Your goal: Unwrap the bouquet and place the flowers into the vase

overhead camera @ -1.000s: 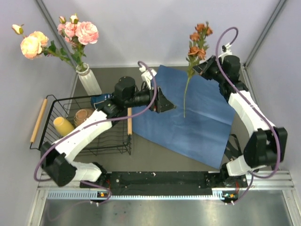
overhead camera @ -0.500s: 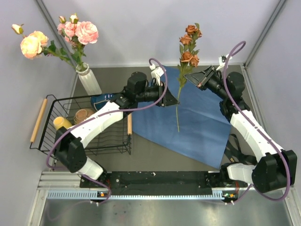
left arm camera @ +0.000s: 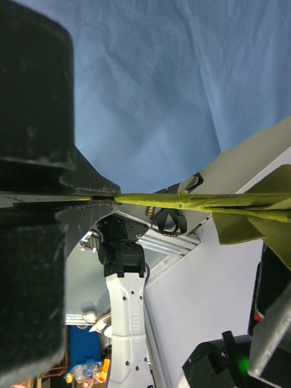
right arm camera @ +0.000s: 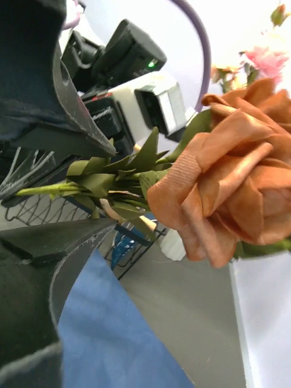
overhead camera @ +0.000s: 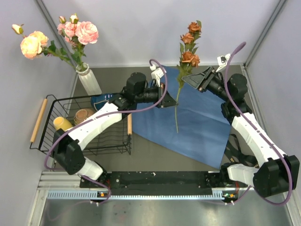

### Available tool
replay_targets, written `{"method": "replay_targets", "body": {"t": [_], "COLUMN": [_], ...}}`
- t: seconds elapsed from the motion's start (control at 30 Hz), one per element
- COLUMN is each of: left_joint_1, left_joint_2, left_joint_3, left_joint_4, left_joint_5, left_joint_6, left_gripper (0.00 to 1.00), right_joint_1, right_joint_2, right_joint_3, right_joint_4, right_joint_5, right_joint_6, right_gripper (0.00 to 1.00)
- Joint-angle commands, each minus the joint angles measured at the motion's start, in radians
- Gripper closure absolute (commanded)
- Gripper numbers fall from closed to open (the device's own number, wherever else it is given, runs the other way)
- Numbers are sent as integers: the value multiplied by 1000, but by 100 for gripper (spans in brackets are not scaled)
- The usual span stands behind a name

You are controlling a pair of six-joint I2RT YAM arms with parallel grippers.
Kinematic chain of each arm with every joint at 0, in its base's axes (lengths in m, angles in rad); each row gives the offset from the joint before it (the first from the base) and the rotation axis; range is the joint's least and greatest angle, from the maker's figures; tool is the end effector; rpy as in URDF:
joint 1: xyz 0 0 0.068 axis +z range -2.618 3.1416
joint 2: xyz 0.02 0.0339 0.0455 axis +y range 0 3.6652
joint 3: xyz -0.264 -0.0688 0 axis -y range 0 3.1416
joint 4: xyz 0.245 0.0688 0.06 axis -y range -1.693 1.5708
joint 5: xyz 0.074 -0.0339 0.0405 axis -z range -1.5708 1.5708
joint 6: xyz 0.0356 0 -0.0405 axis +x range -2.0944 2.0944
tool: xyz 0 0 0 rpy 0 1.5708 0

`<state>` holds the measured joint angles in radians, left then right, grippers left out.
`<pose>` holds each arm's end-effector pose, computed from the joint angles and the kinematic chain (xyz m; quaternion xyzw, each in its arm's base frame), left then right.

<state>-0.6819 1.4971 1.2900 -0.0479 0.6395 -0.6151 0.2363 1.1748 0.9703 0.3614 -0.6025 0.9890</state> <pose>0.2598 -0.2383 0.3593 0.2172 0.7443 -0.5488 0.3124 0.2600 0.0834 0.3822 0.0181 0.6598 0.5752 0.4832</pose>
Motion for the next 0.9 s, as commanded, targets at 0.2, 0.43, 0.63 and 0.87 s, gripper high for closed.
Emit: {"method": "replay_targets", "body": {"t": [0.2,0.43,0.63,0.87], "left_joint_1": [-1,-1,-1,-1], "left_joint_2": [-161,-204,-230,-245], "left_joint_3": [-37,-73,-84,-90], "left_joint_4": [-145,-182,-184,-205], "left_joint_5": [17,26,49,61], "left_joint_6": [163,176,189,213], "left_gripper": [100,100,100,100], "right_joint_1": [14,15,15,29], "right_joint_2": [16,-7,-12,6], "right_joint_3": [85,45,44,48], "right_joint_4": [-92,108,160,203], "right_joint_5": [-256,-324,-307,-304], "right_joint_6": [-221,-102,-52,-4], "right_gripper": [47,46,45,53]}}
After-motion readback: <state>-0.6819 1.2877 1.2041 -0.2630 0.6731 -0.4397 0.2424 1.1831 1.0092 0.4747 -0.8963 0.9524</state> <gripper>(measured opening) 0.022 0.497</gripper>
